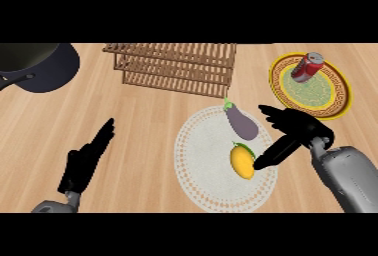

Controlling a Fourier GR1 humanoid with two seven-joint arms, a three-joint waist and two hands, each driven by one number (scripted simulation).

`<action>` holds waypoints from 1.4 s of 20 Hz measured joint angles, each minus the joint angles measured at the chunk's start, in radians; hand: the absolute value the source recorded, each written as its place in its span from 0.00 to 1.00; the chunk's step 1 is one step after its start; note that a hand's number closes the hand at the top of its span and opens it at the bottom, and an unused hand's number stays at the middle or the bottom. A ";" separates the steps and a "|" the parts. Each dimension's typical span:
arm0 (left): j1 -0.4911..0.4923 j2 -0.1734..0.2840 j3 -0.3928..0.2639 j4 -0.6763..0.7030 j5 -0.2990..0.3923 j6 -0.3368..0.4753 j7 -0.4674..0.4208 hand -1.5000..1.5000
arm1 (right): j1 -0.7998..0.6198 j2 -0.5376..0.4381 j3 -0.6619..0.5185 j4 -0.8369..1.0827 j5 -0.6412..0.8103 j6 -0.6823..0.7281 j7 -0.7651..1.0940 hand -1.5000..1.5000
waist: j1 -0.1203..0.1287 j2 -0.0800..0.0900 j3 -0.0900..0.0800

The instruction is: Pick the lemon from the placemat and place it in the tiered shelf

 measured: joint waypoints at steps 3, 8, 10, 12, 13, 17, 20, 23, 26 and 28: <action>0.007 -0.013 0.011 -0.015 -0.024 0.002 0.023 0.50 | 0.008 0.031 -0.002 -0.008 0.022 0.013 0.028 0.00 | -0.002 0.000 -0.001; 0.017 -0.022 0.035 -0.030 -0.040 -0.023 0.049 0.50 | 0.027 0.062 0.011 -0.046 0.091 0.004 0.068 0.00 | -0.005 0.000 -0.001; 0.021 -0.024 0.052 -0.022 -0.041 -0.040 0.031 0.50 | 0.043 0.071 0.015 -0.055 0.126 0.000 0.070 0.00 | -0.006 0.000 -0.001; 0.022 -0.033 0.056 -0.035 -0.053 -0.044 0.050 0.50 | 0.047 0.077 0.009 -0.043 0.152 0.008 0.063 0.00 | -0.005 0.000 -0.001; 0.021 -0.037 0.061 -0.018 -0.057 -0.050 0.034 0.50 | 0.048 0.081 0.012 -0.042 0.160 0.012 0.065 0.00 | -0.005 0.000 -0.001; 0.029 -0.059 0.068 -0.038 -0.081 -0.051 0.052 0.50 | 0.066 0.102 0.010 -0.035 0.201 0.022 0.059 0.00 | -0.005 -0.001 0.000; 0.024 -0.069 0.084 -0.022 -0.095 -0.062 0.033 0.50 | 0.080 0.111 0.009 -0.039 0.221 0.038 0.056 0.00 | -0.005 -0.001 0.001; 0.005 -0.075 0.104 -0.004 -0.101 -0.078 0.039 0.50 | 0.087 0.136 0.013 -0.005 0.261 0.046 0.035 0.00 | -0.006 -0.003 -0.001; 0.027 -0.085 0.103 -0.039 -0.120 -0.076 0.060 0.50 | 0.090 0.148 0.006 0.009 0.285 0.062 0.020 0.00 | -0.005 -0.003 -0.002; 0.024 -0.095 0.115 -0.028 -0.127 -0.083 0.053 0.50 | 0.079 0.164 -0.002 0.025 0.306 0.069 0.021 0.00 | -0.006 -0.004 -0.004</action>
